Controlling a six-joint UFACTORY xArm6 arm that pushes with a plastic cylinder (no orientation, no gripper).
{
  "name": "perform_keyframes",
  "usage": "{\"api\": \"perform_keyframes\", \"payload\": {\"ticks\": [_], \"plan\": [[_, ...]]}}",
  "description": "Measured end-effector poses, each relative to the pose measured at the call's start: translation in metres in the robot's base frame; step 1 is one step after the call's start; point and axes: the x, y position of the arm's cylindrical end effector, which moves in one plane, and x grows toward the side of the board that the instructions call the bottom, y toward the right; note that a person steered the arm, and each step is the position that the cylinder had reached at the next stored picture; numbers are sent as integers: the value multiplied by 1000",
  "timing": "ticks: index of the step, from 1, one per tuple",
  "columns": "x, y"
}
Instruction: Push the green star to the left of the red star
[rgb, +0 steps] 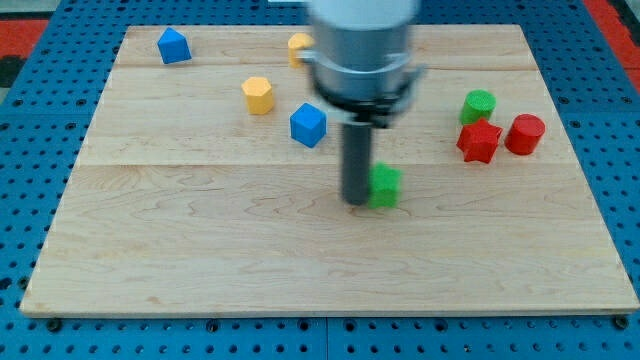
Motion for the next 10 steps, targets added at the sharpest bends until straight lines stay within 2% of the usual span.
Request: {"api": "perform_keyframes", "payload": {"ticks": [2,3,4,5,6,7,10], "plan": [[42,57],[-7,65],[-33,92],[-20,88],[8,53],[8,-2],[3,-16]]}}
